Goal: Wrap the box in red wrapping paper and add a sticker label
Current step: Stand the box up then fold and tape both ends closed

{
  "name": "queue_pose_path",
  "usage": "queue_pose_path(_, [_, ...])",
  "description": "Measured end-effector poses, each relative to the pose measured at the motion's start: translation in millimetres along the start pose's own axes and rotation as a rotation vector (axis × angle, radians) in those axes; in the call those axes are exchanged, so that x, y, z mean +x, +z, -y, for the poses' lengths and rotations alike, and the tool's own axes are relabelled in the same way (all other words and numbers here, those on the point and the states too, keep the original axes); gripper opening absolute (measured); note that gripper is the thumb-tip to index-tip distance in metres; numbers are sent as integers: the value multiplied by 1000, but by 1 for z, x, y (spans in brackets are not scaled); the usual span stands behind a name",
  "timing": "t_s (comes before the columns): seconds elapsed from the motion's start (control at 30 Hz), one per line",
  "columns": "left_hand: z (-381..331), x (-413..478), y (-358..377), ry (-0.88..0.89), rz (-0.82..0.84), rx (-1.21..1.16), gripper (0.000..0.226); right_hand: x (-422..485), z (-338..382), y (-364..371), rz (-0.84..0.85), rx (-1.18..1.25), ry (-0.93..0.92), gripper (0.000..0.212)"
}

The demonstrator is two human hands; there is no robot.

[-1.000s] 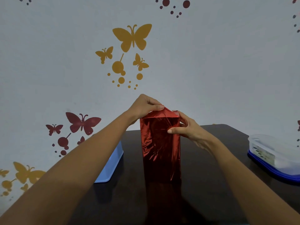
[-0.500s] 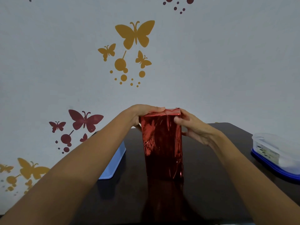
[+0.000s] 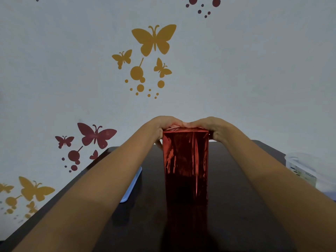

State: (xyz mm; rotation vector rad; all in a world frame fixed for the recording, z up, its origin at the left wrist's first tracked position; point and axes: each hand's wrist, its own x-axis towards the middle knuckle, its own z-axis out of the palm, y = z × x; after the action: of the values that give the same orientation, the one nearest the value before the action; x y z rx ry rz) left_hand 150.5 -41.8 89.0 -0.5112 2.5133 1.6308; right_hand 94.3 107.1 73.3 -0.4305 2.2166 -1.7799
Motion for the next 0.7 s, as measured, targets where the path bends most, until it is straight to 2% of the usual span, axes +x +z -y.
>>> queue_pose_path(0.1, [0,2,0,-2,-14,-24,26,2,2,-2,43,21,42,34])
queue_pose_path(0.27, [1,7,0,20,-8,-99,24,4,2,0,33,33,65,37])
queue_pose_path(0.33, [8,8,-4,105,-22,-305,25,2,2,1,18,46,62,26])
queue_pose_path(0.4, [28,5,-15,281,-147,-453,28,0,2,1,2,65,60,20])
queue_pose_path(0.47, [66,-8,-27,422,-446,-304,31,1,1,0,-15,66,53,20])
queue_pose_path(0.5, [90,-14,-33,438,-634,-116,30,3,0,0,-18,58,49,19])
queue_pose_path(0.53, [115,-20,-41,381,-799,135,30,6,-1,0,-23,53,47,18])
queue_pose_path(0.57, [139,-25,-48,268,-895,371,33,7,-2,-1,-26,53,45,17])
queue_pose_path(0.6, [159,-28,-54,142,-909,529,37,9,-2,-1,-24,58,41,16])
queue_pose_path(0.63, [176,-29,-60,24,-860,587,43,10,-2,1,-14,60,40,16])
queue_pose_path(0.7, [190,-25,-66,-81,-732,527,54,11,-2,0,-5,55,38,19])
